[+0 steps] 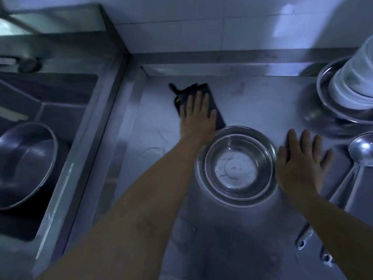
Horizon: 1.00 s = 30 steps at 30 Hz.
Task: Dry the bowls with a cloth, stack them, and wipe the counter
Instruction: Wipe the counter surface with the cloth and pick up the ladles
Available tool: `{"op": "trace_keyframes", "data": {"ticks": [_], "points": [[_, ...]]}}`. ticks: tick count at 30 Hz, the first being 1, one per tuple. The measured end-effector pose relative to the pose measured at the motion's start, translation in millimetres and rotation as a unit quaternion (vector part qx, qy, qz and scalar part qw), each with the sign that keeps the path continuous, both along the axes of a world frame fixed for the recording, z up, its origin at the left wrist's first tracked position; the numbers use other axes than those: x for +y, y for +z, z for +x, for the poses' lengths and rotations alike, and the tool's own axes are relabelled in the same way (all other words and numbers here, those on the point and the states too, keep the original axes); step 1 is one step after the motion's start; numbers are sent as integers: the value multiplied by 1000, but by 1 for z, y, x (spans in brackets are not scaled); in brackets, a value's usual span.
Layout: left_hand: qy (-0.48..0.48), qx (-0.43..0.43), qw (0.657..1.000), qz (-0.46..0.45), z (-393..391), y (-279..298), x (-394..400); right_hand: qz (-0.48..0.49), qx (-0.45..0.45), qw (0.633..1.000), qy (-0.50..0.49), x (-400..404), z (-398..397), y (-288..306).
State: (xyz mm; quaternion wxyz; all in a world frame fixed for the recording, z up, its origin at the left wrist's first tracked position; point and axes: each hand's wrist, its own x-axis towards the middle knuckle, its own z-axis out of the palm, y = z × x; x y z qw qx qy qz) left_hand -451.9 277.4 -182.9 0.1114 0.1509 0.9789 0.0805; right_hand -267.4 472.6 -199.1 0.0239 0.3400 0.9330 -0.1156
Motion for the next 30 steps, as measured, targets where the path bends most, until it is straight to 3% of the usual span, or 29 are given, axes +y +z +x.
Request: {"op": "trace_keyframes", "data": {"ticks": [4, 7, 12, 17, 21, 26, 30], "points": [[112, -3, 993, -27, -21, 6, -114, 10, 4, 1000, 12, -2, 2, -1], [109, -1, 988, -109, -20, 8, -174, 24, 23, 999, 18, -2, 3, -5], [108, -18, 991, -81, 42, 1, -176, 26, 56, 998, 18, -5, 6, -4], [93, -64, 993, -14, 155, 6, -203, 21, 45, 998, 30, -11, 11, 3], [133, -98, 986, -34, 216, 10, -209, 4, 25, 999, 37, -16, 18, 6], [208, -128, 969, -33, 216, 10, -196, 0, 29, 999, 42, -20, 22, 8], [290, -104, 951, 14, 146, 10, -177, 8, 41, 998, 39, -19, 21, 4]]}}
